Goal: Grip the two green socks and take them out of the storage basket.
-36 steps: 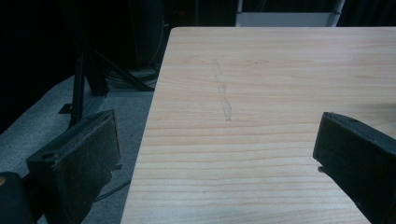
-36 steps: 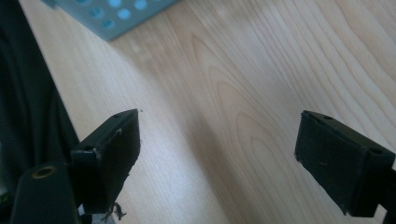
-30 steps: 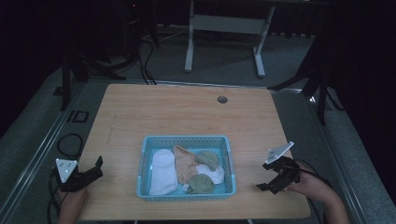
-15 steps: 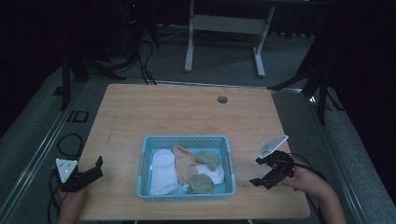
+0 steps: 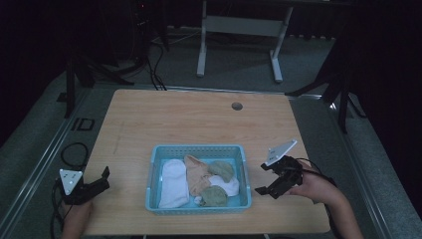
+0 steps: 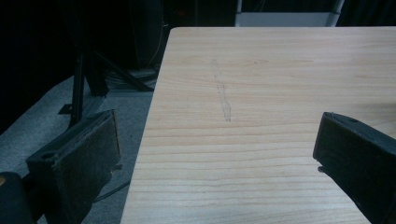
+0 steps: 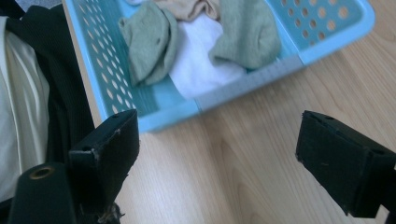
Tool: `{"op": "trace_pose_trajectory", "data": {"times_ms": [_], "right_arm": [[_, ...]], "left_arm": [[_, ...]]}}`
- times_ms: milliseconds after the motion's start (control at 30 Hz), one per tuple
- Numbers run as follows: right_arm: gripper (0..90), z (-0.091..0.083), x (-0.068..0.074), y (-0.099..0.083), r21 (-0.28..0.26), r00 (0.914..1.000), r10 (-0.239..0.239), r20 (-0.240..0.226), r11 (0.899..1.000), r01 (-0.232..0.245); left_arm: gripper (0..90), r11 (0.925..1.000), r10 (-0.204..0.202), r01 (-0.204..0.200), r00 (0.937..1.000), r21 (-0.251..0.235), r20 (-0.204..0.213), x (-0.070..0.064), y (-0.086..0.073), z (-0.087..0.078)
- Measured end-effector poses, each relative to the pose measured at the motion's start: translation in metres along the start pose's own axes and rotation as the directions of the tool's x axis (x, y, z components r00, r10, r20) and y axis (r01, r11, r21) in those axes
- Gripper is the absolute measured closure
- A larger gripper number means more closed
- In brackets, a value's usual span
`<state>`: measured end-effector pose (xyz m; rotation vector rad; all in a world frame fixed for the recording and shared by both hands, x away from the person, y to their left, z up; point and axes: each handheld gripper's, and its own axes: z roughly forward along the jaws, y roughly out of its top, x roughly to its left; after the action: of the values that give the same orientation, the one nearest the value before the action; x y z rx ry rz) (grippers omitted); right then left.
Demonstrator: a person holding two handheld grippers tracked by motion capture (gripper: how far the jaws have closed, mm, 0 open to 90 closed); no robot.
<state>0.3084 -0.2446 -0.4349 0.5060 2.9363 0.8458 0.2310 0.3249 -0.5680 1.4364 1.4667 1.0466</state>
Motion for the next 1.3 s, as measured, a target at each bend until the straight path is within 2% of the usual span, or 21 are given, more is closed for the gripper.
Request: {"op": "trace_pose_trajectory", "data": {"times_ms": [200, 367, 467, 733, 767, 867, 1033, 1133, 1300], "right_arm": [[13.0, 0.007, 0.003, 0.015, -0.014, 0.9995, -0.007, -0.031, 1.000, 0.007], [13.3, 0.011, 0.006, 0.026, -0.021, 0.9991, -0.022, -0.038, 1.000, 0.021], [13.7, 0.018, 0.009, 0.034, -0.004, 0.9976, -0.055, -0.042, 0.998, 0.055], [14.1, 0.029, 0.013, 0.046, 0.002, 0.9963, -0.063, -0.058, 0.998, 0.064], [14.2, 0.035, 0.015, 0.051, 0.011, 0.9949, -0.074, -0.068, 0.997, 0.075], [15.3, 0.038, 0.016, 0.054, 0.017, 0.9940, -0.082, -0.072, 0.996, 0.084], [18.3, 0.051, 0.020, 0.063, 0.037, 0.9876, -0.111, -0.112, 0.993, 0.115], [19.4, 0.053, 0.021, 0.065, 0.036, 0.9865, -0.114, -0.118, 0.992, 0.119], [19.9, 0.073, 0.024, 0.072, 0.070, 0.9820, -0.111, -0.153, 0.990, 0.123]], "left_arm": [[0.4, 1.0000, 0.001, -0.001, 1.0000, 0.000, 0.001, 0.000, 0.000, 0.000], [0.4, 1.0000, 0.001, -0.001, 1.0000, 0.000, 0.002, 0.000, 0.000, 0.000], [0.3, 1.0000, 0.002, -0.002, 1.0000, 0.000, 0.004, 0.000, 0.000, 0.000], [0.3, 1.0000, 0.003, -0.003, 1.0000, -0.001, 0.006, 0.000, 0.000, 0.000], [0.3, 1.0000, 0.003, -0.003, 1.0000, -0.002, 0.007, 0.000, 0.000, 0.000], [0.4, 1.0000, 0.004, -0.004, 1.0000, -0.002, 0.008, 0.000, 0.000, 0.000], [0.4, 1.0000, 0.004, -0.004, 1.0000, -0.004, 0.008, 0.000, 0.000, 0.000], [0.4, 1.0000, 0.005, -0.005, 0.9999, -0.005, 0.008, 0.000, 0.000, 0.000], [0.3, 1.0000, 0.006, -0.006, 0.9999, -0.004, 0.009, 0.000, 0.000, -0.001]]}}
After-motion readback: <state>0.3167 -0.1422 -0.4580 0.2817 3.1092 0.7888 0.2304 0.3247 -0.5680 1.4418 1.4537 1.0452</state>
